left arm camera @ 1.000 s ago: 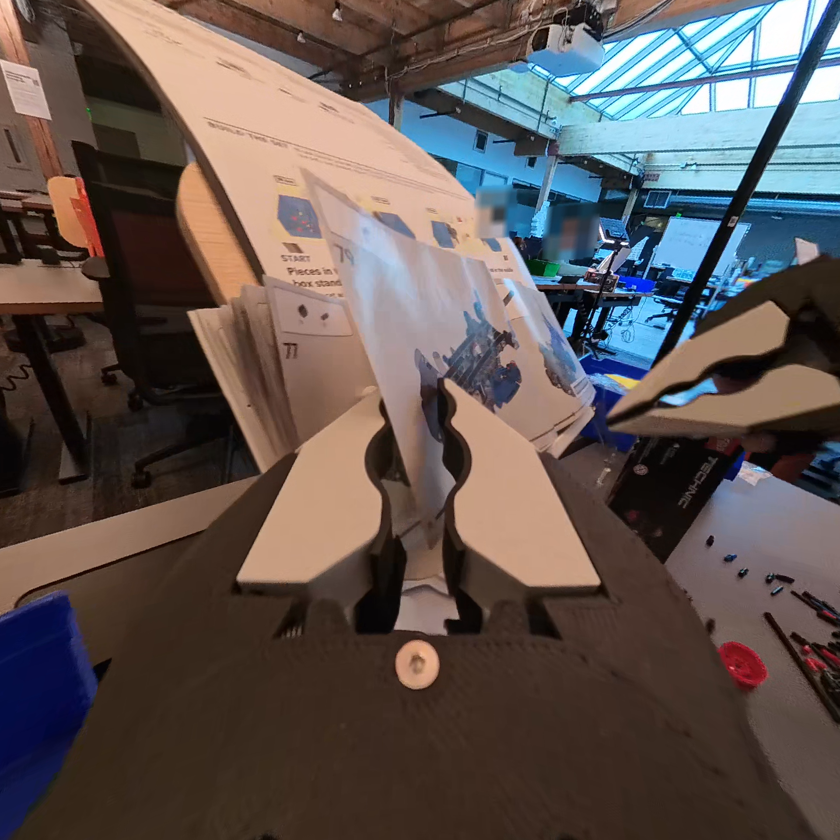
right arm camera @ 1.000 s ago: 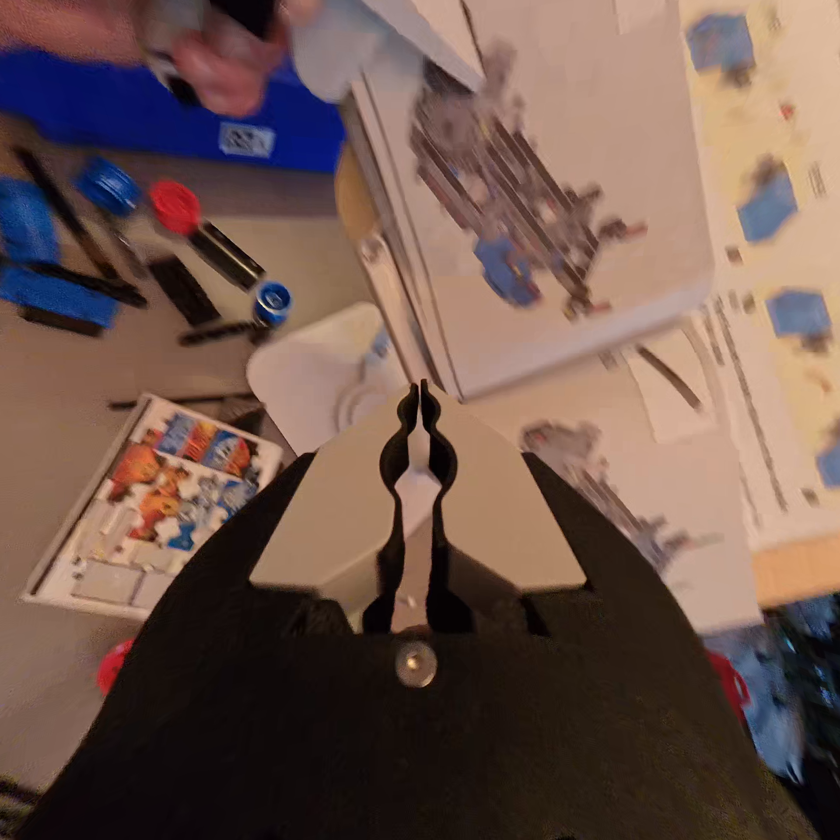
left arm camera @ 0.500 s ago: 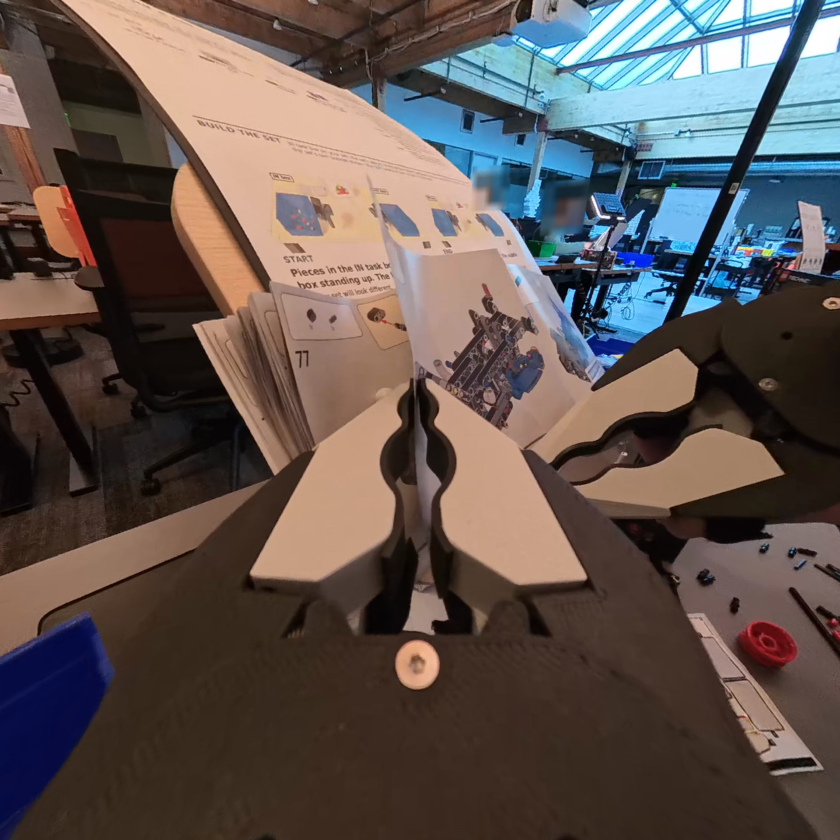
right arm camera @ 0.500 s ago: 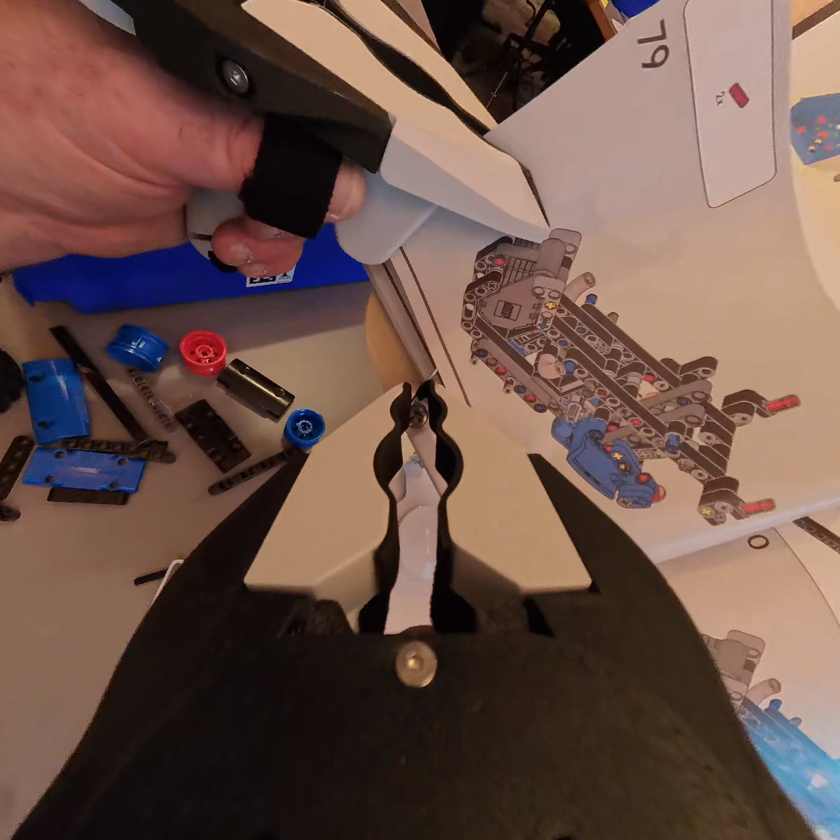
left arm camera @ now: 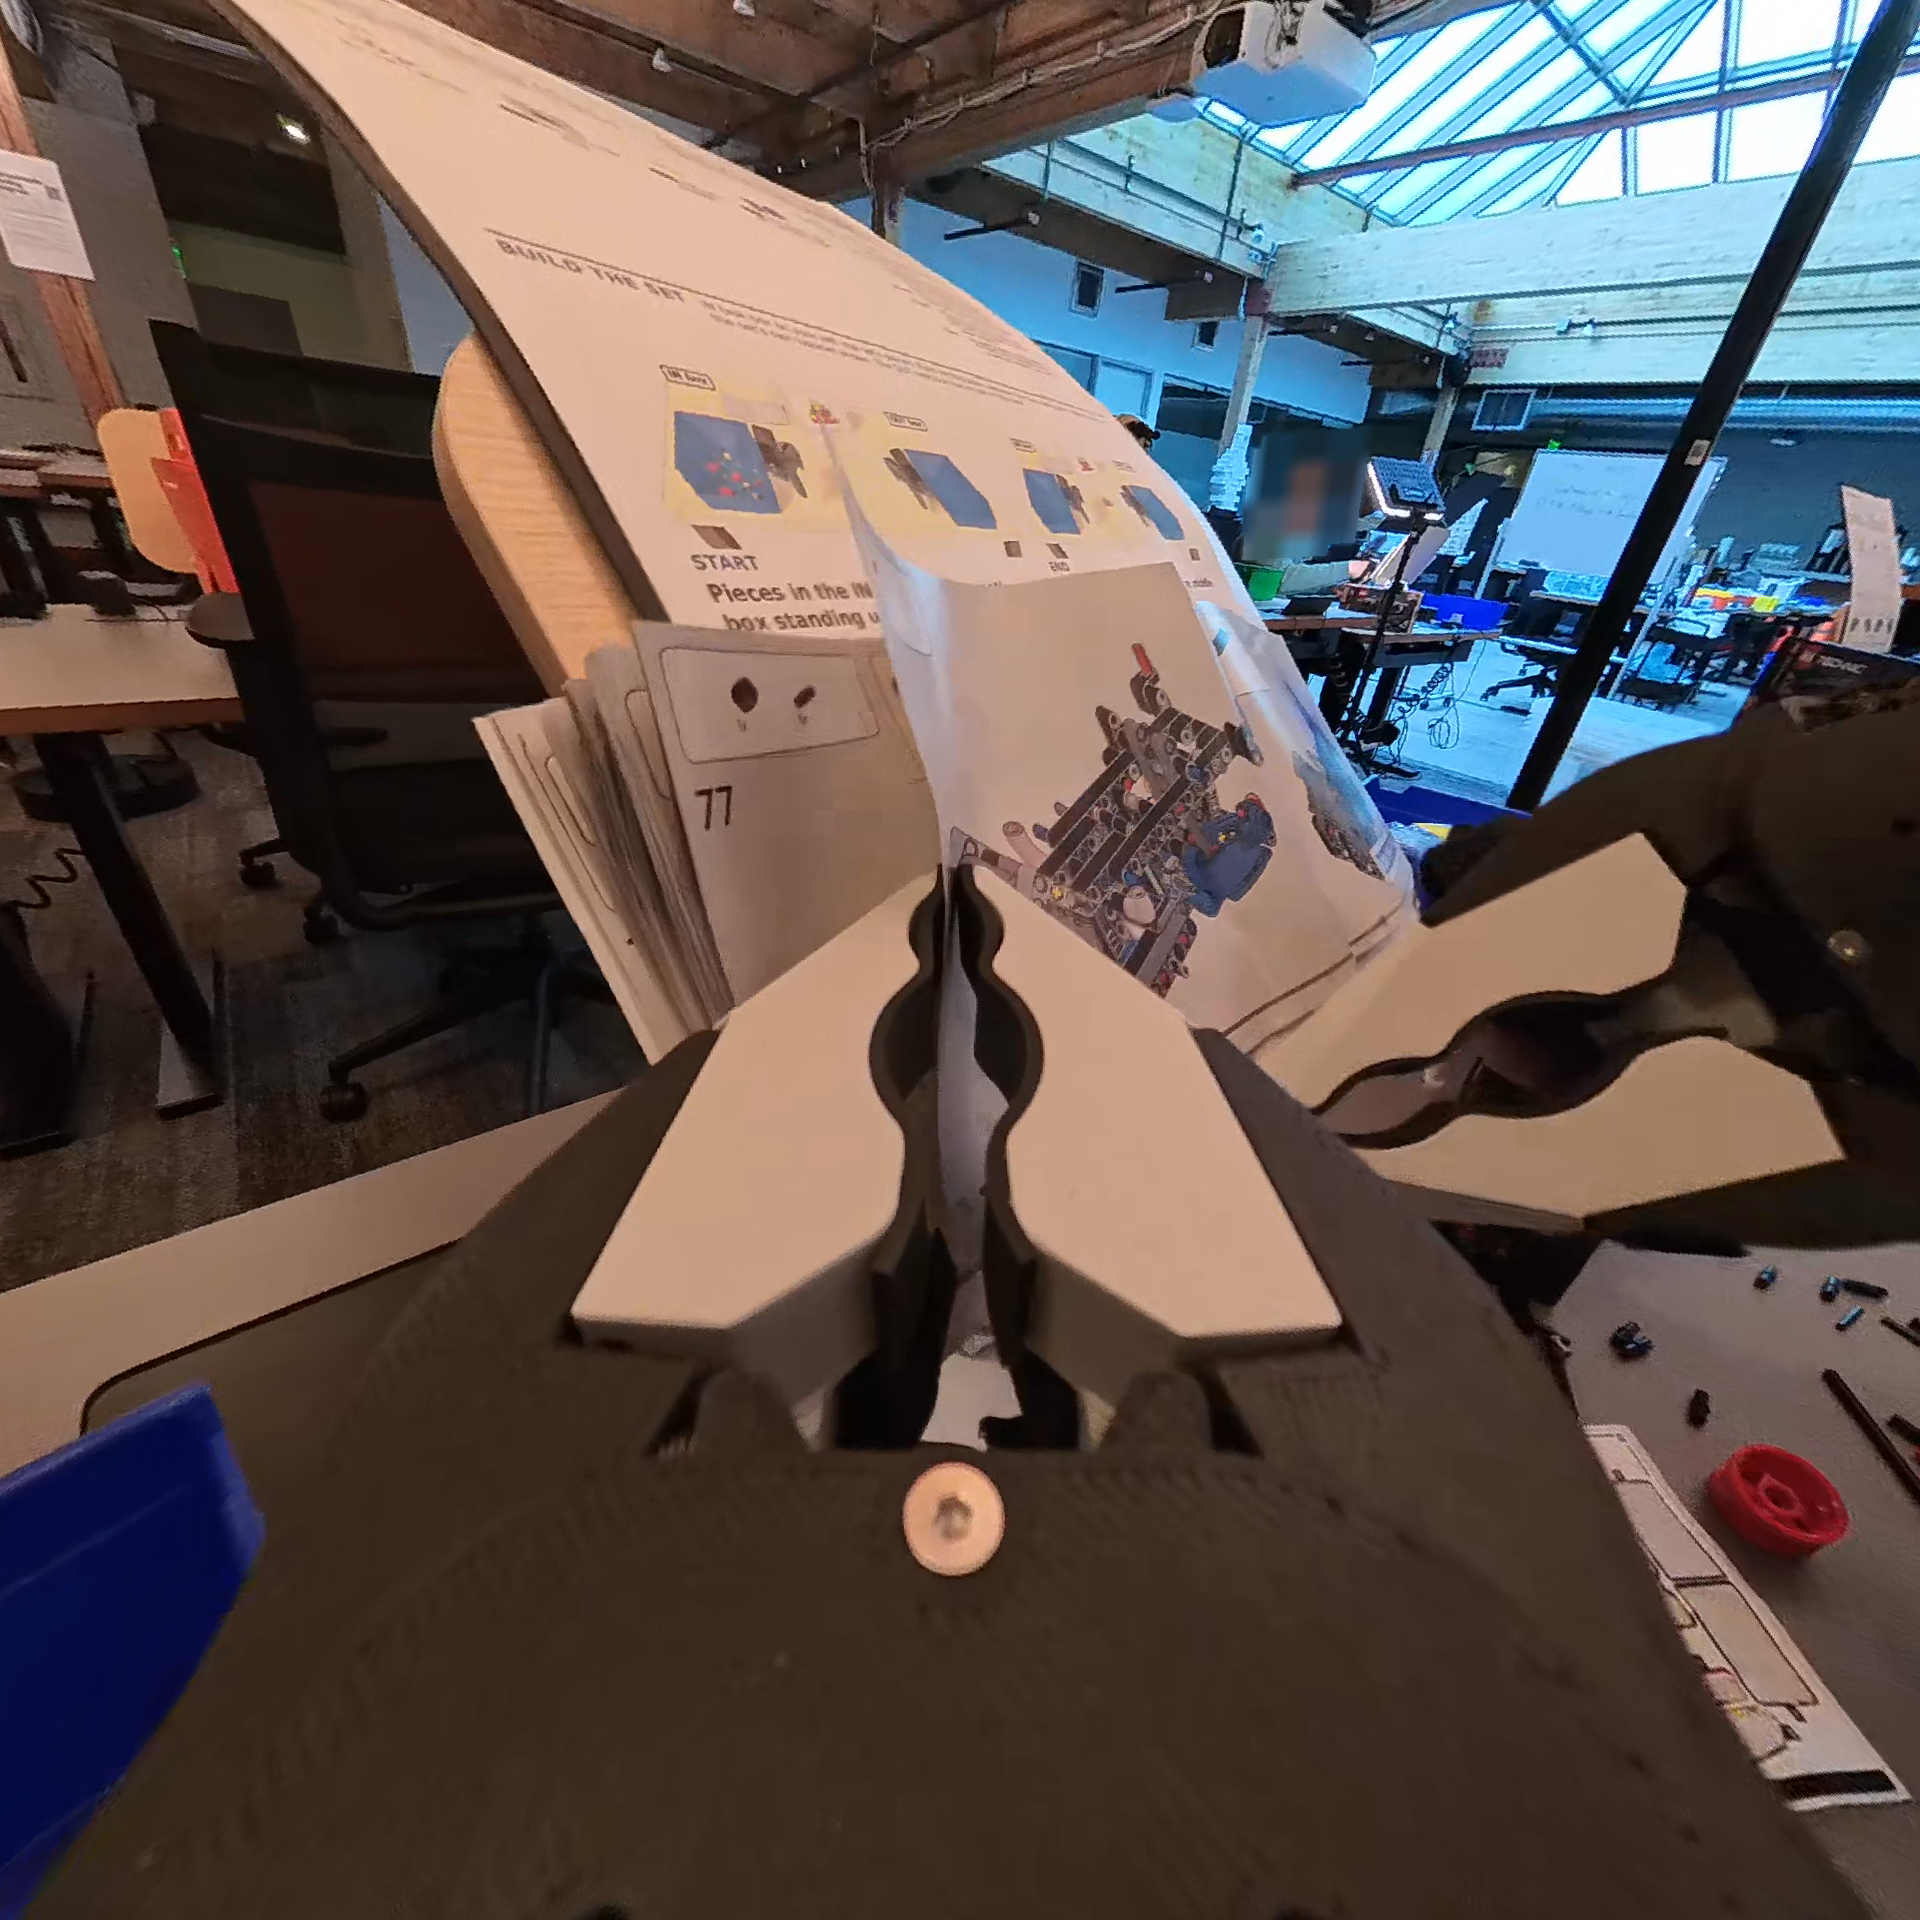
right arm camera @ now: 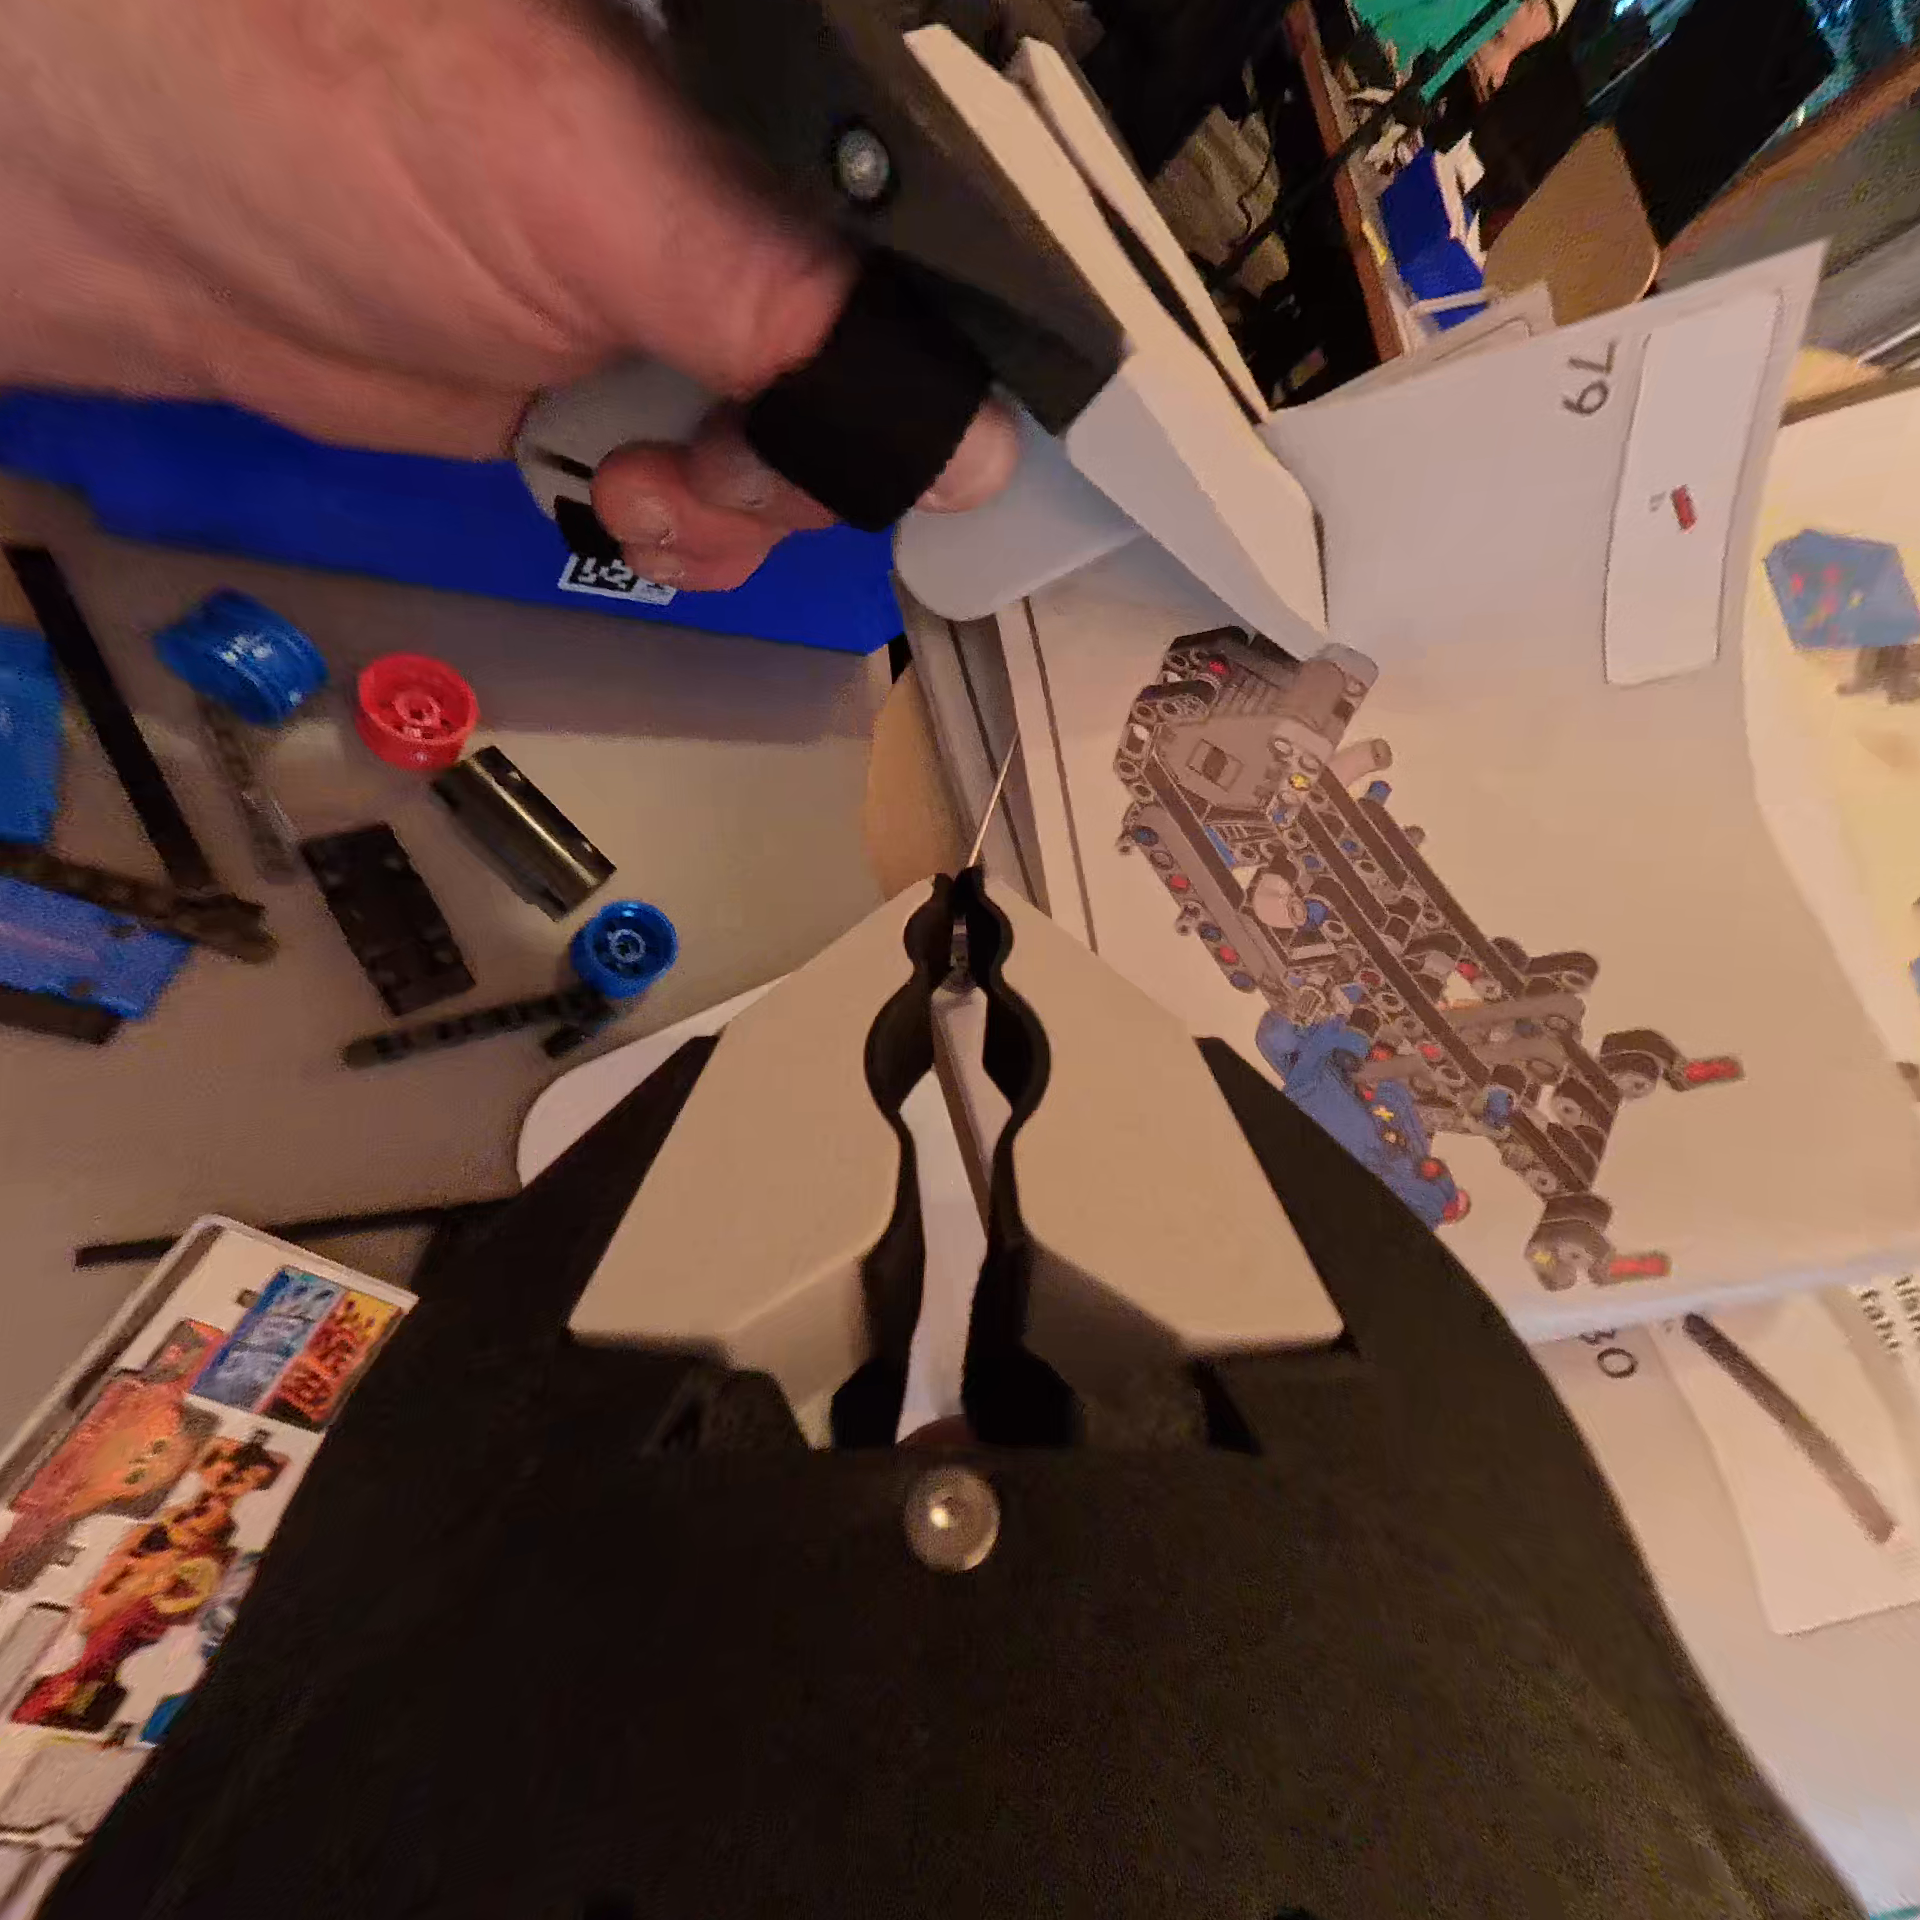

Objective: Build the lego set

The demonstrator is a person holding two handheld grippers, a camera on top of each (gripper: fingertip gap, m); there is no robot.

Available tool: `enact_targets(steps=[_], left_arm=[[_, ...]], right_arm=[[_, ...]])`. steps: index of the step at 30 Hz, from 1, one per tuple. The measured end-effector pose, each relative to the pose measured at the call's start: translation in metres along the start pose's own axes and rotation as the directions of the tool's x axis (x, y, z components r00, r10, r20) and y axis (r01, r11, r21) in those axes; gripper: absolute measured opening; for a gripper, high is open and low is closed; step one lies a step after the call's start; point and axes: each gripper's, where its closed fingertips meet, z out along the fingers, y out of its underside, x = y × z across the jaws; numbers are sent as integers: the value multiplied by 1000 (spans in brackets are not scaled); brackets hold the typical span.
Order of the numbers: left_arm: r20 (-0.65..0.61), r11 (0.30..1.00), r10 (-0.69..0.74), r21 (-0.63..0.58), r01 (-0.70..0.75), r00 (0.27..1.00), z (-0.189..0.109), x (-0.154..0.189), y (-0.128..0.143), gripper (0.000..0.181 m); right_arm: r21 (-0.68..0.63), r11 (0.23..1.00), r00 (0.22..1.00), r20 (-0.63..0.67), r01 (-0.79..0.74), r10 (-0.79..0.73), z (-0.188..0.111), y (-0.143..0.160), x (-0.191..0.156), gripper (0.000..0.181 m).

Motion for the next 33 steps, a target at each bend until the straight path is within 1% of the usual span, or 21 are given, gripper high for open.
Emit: enact_targets(steps=[5,8,9,12,14,16,19,22,23,25,27,29,33], left_arm=[[-8,1000,-15,5,15,1000,0,-1,-1,0],[-15,1000,-21,-4,21,1000,-1,-1,-1,0],[-16,1000,-24,-2,24,1000,-1,-2,-1,0],[-19,1000,-26,-15,26,999,-3,-2,0,0],[-30,999,-32,-24,31,999,-5,-2,-1,0],[-35,998,-19,-52,17,999,-6,-1,1,0],[-69,994,24,-102,-30,997,-10,6,2,0],[-66,995,36,-94,-42,997,-13,5,-3,0],[-66,995,33,-94,-39,997,-13,4,-3,0],[-62,995,33,-97,-39,998,-12,3,-1,0],[-66,994,39,-99,-45,997,-10,5,0,0],[-59,994,46,-99,-52,997,-9,5,1,0],[-42,994,47,-101,-51,998,-8,0,3,0]], right_arm=[[-8,975,973,-57,223,-223,-1,0,-1,0],[-25,947,943,-86,320,-321,-1,0,-1,0],[-29,944,940,-86,328,-329,-1,0,-1,0],[-9,955,952,-74,296,-296,-1,1,-1,0],[-21,952,948,-84,306,-306,-1,0,-1,0],[-22,959,956,-71,283,-284,-1,1,-2,0],[-20,981,981,-26,191,-191,0,1,-2,0],[-70,984,987,-8,162,-163,0,0,-2,4],[-70,987,989,-8,147,-148,1,-2,-2,7],[-67,994,996,-14,82,-83,6,-5,0,2],[-46,999,1000,7,16,-16,8,-6,0,1],[-21,1000,1000,13,17,-17,7,-7,-1,0],[19,988,987,-34,156,-156,7,-6,-7,0]])
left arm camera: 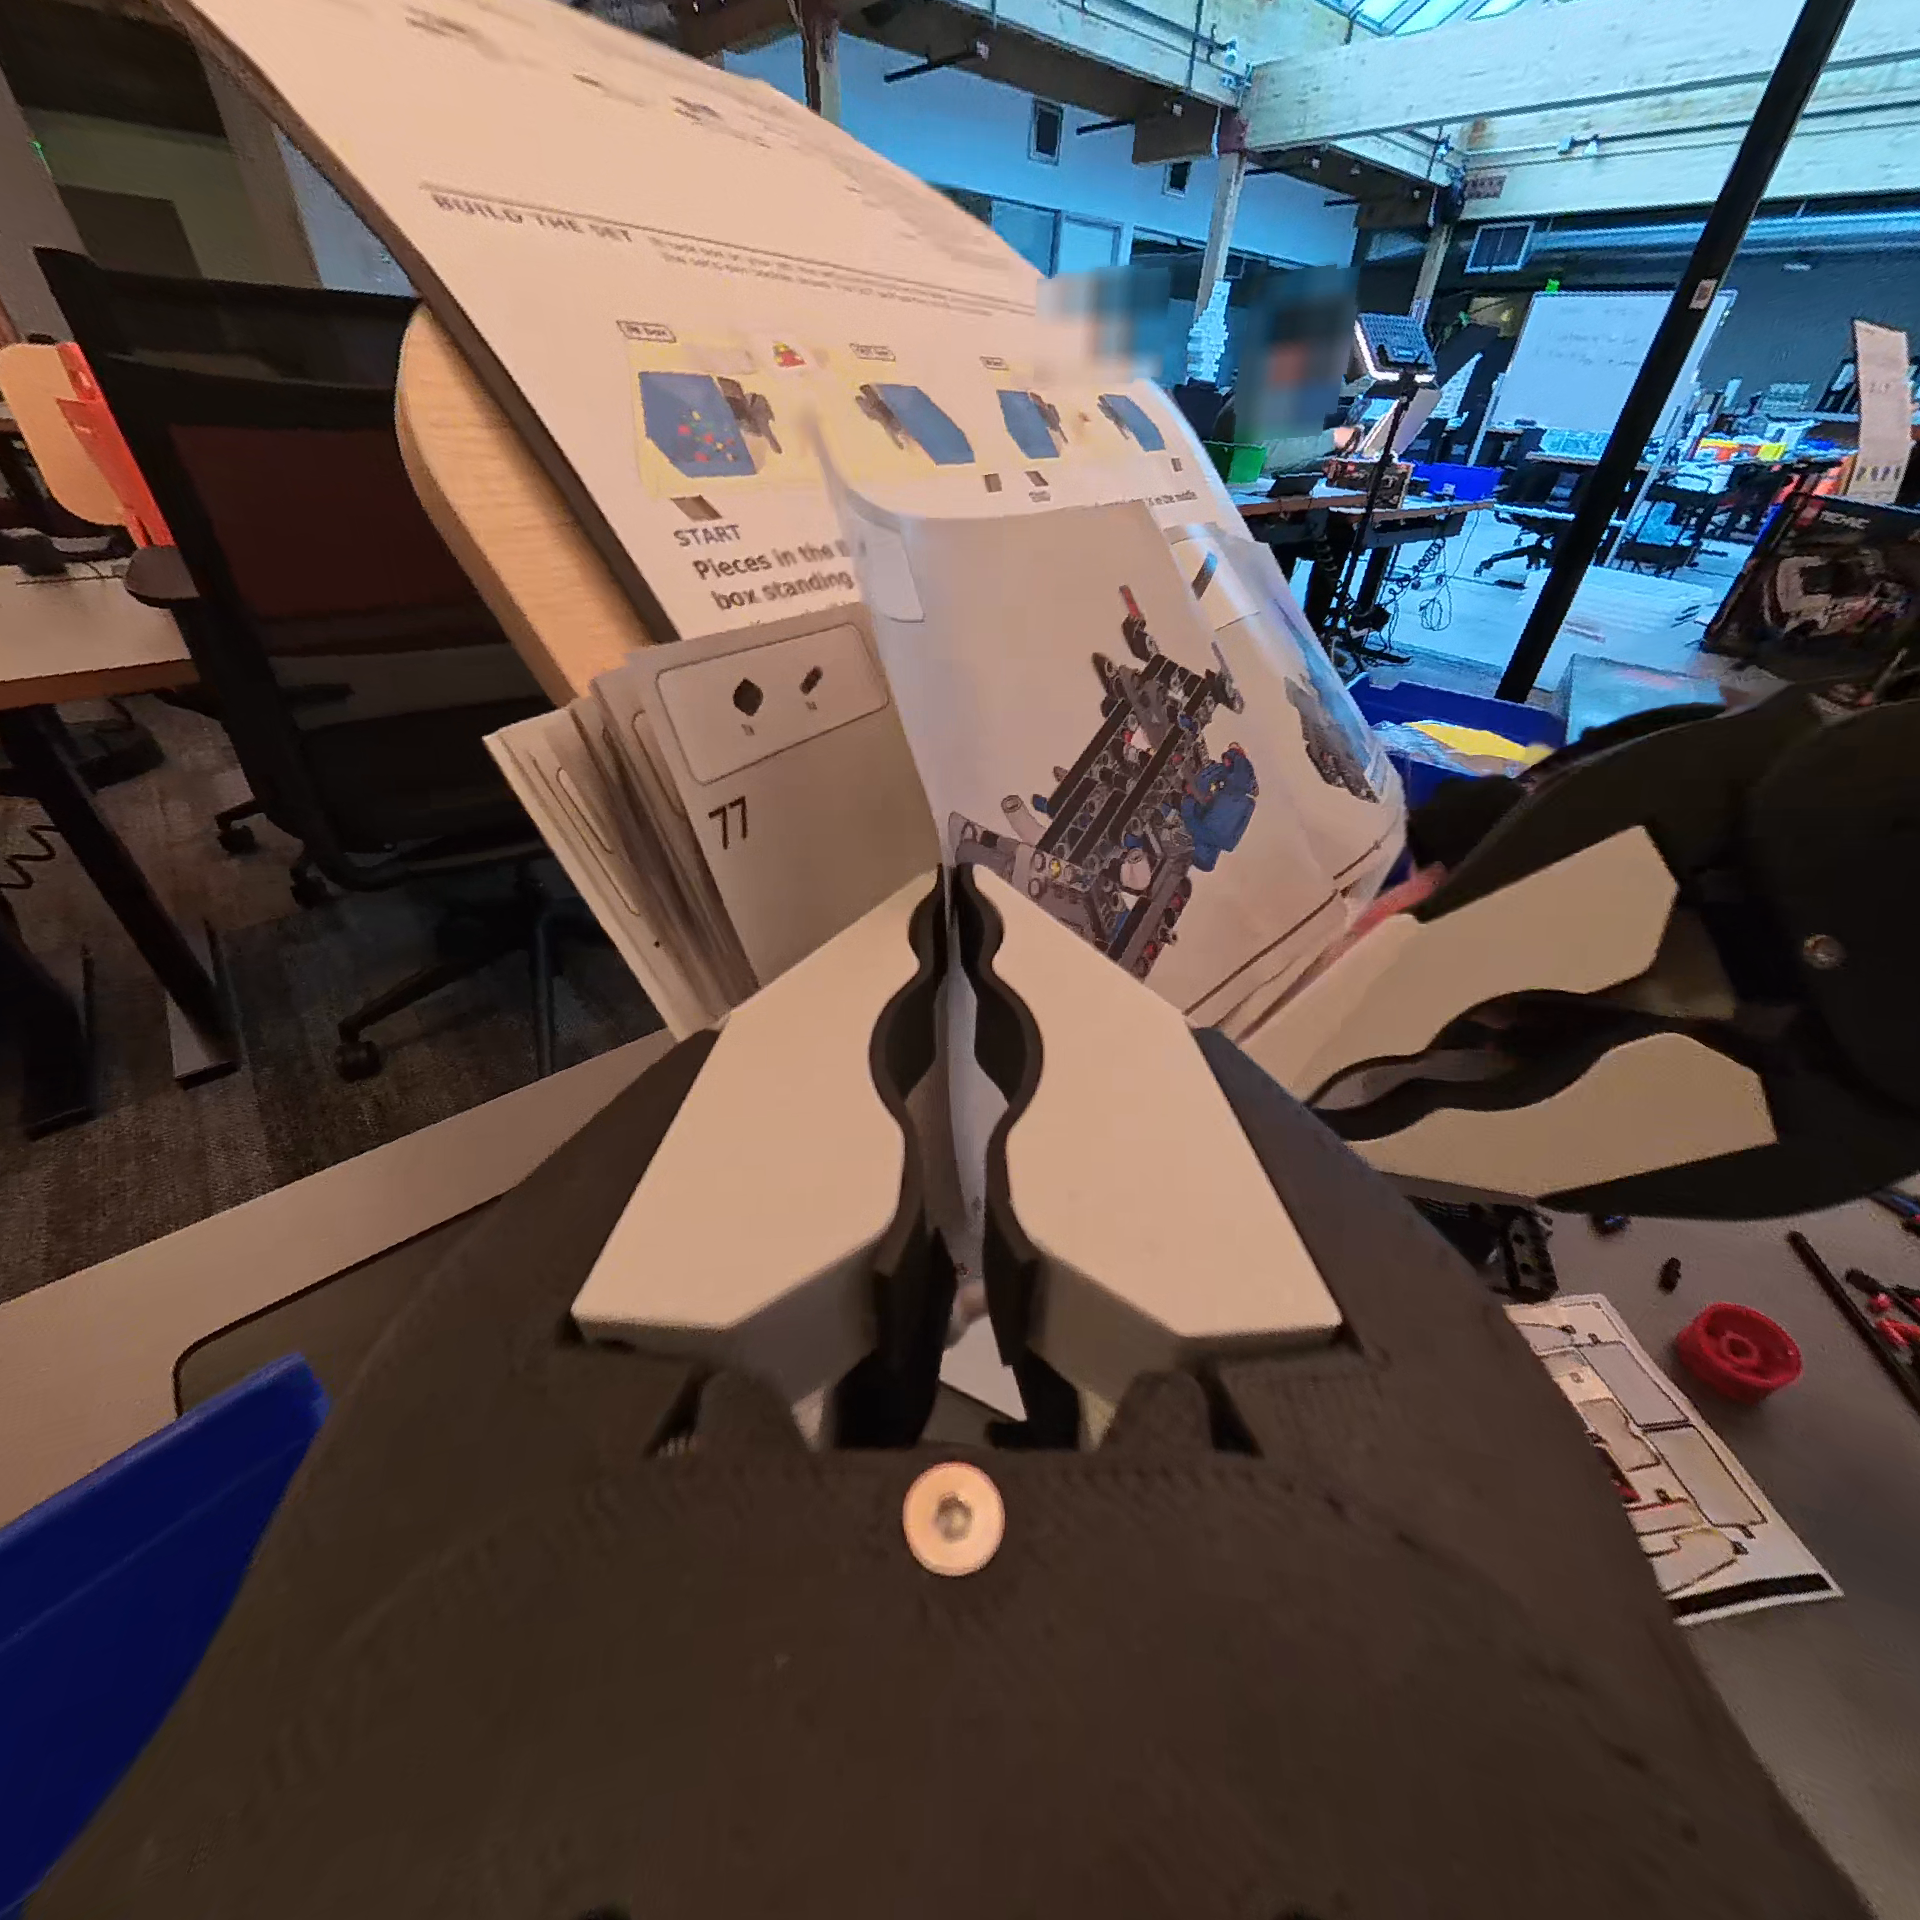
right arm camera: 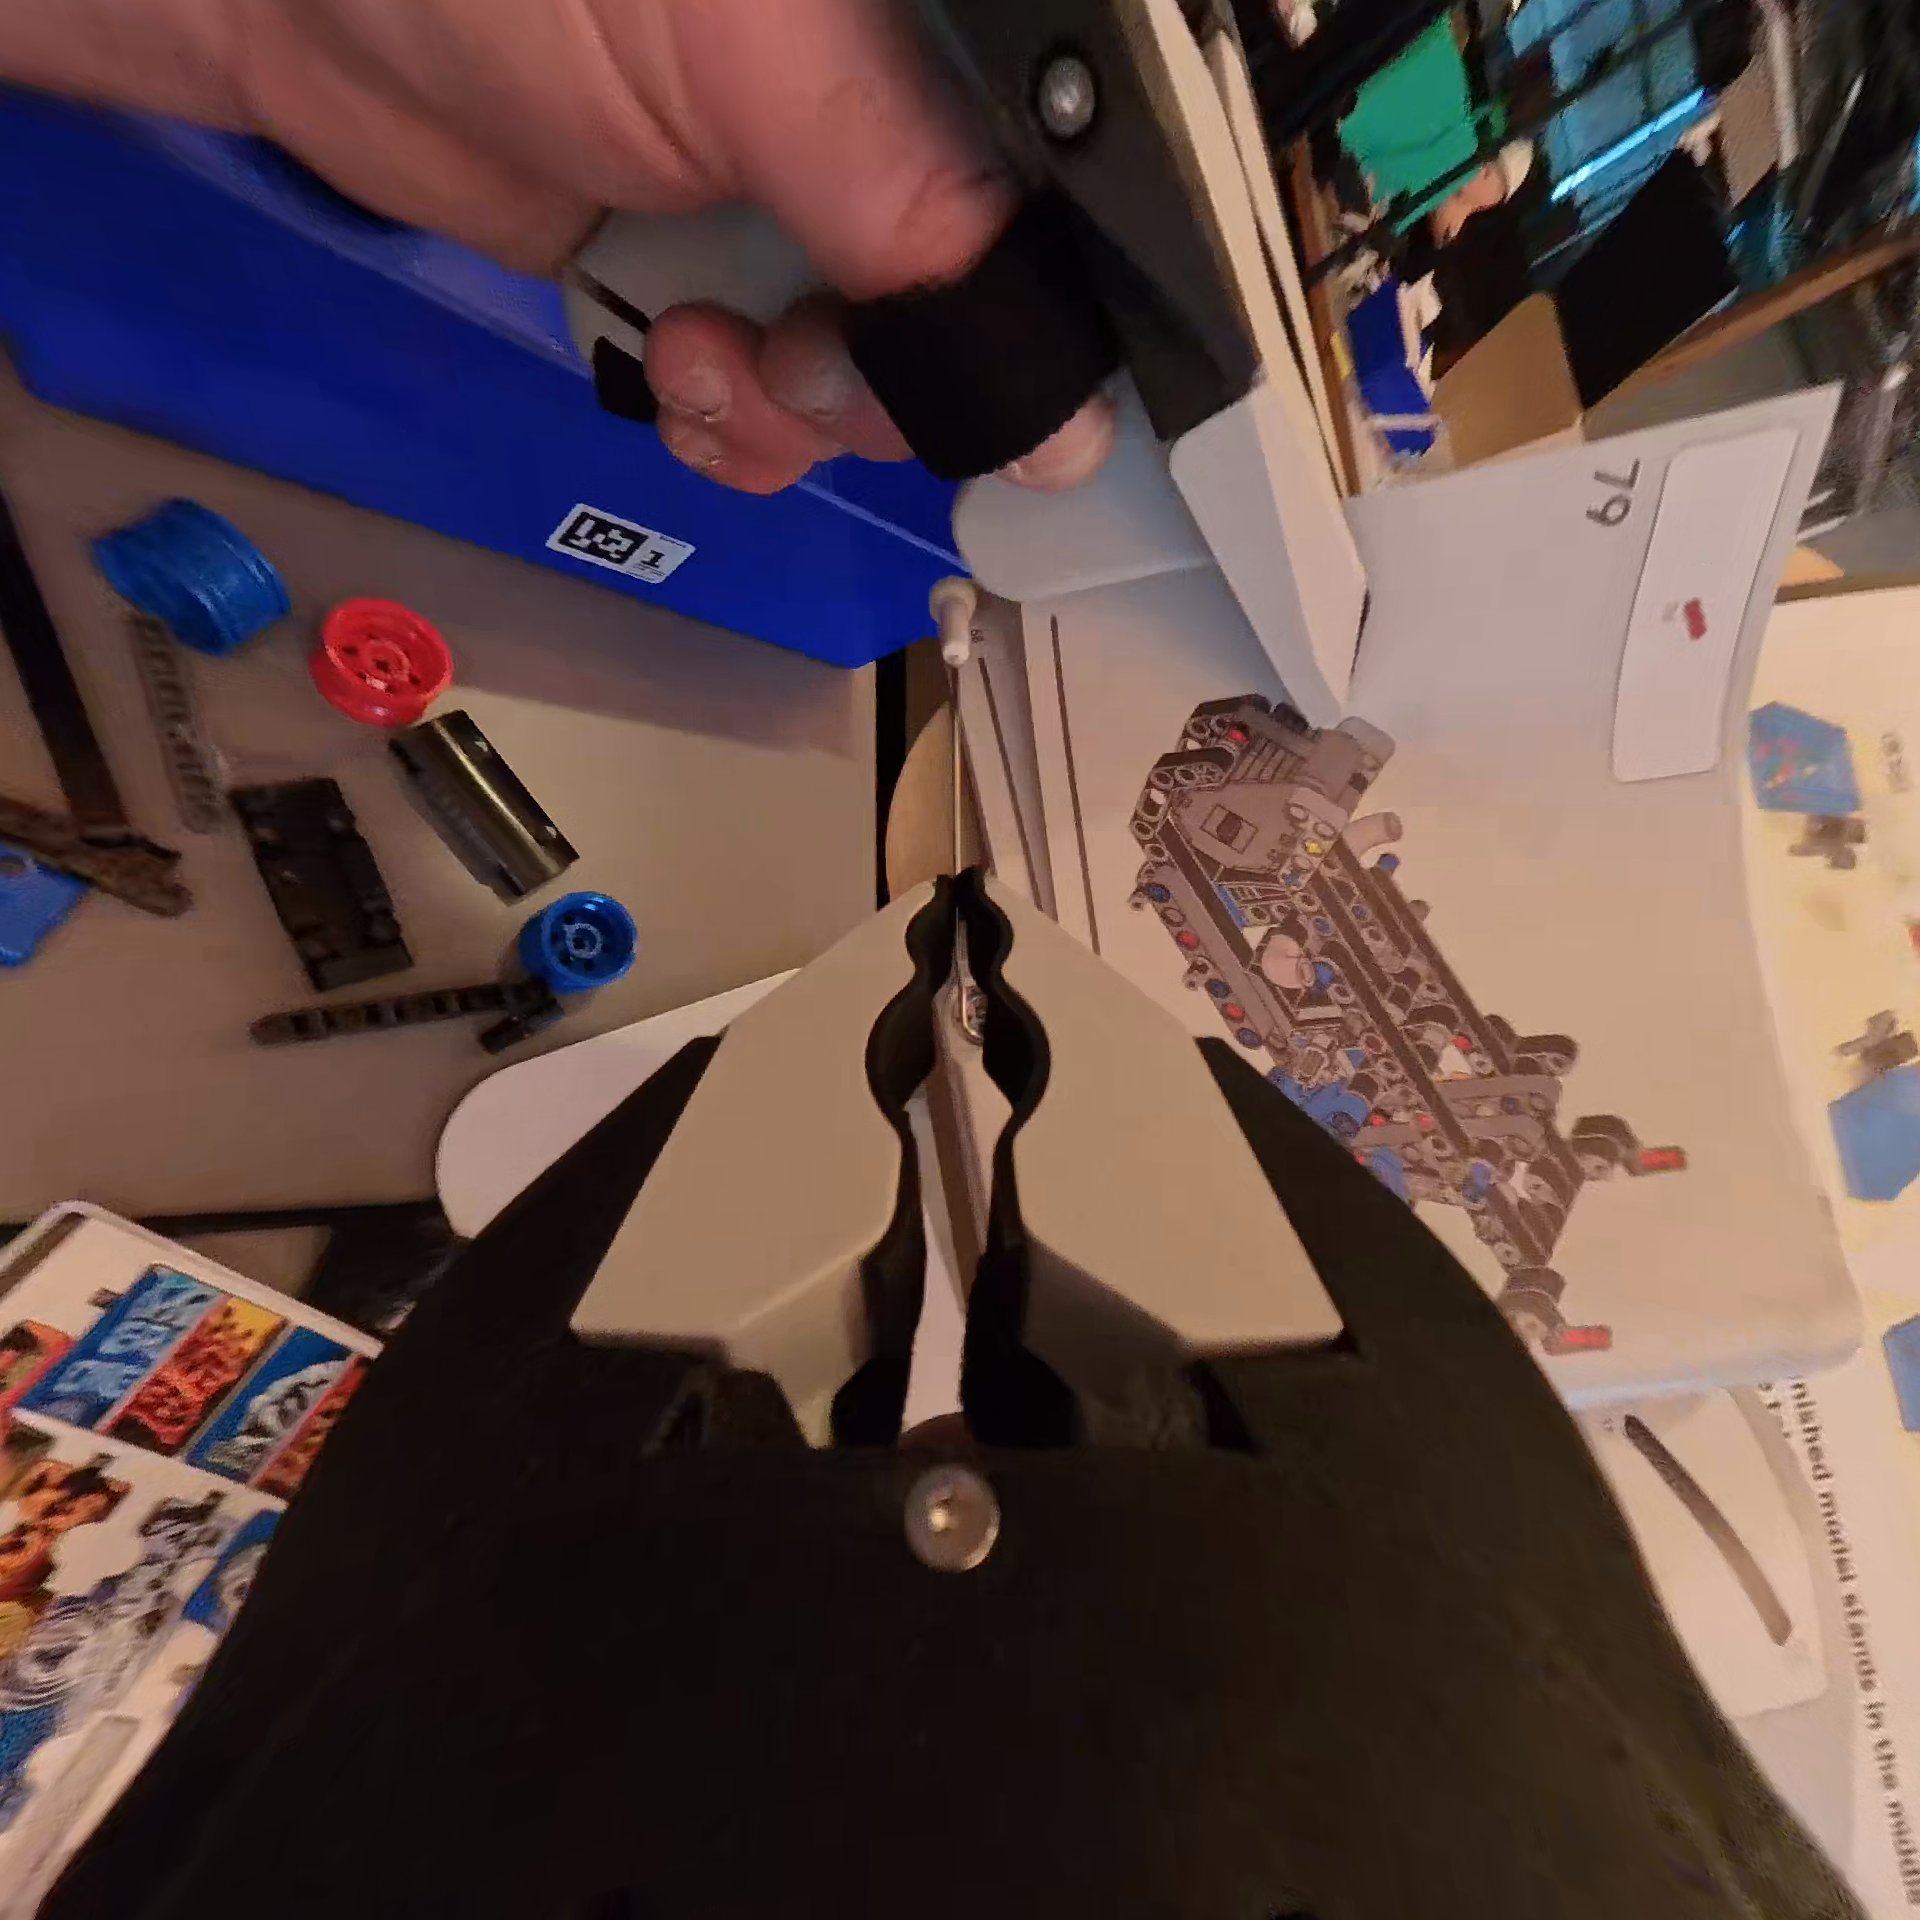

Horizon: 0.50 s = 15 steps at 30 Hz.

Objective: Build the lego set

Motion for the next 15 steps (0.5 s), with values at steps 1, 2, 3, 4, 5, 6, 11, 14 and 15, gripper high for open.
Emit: enact_targets(steps=[1,2,3,4,5,6,11,14,15], left_arm=[[2,1000,1,-3,-1,1000,1,-1,2,0],[4,1000,0,-6,0,1000,2,-2,3,0],[5,1000,-3,-10,3,1000,3,-3,6,0],[4,1000,-3,-12,3,1000,3,-3,7,0],[-1,1000,-7,-12,7,1000,3,-3,8,0],[-8,1000,-18,-11,18,1000,3,-3,8,0],[-37,998,-63,-8,63,997,1,-5,10,0],[-66,995,-103,-6,103,992,-1,-5,10,0],[-70,994,-110,-7,110,991,-1,-5,11,0]], right_arm=[[13,1000,1000,-10,20,-20,0,0,0,0],[23,1000,1000,-15,18,-18,0,0,1,0],[36,999,1000,-20,12,-12,-1,-1,1,0],[51,999,1000,-25,3,-1,-1,-1,2,0],[69,997,999,-27,-19,21,-1,-1,2,0],[88,995,999,-27,-45,48,-1,-1,3,0],[137,977,985,-23,-166,171,-1,-2,5,0],[149,963,973,-19,-226,232,-1,-2,6,0],[151,959,969,-22,-242,248,-1,-1,7,0]])
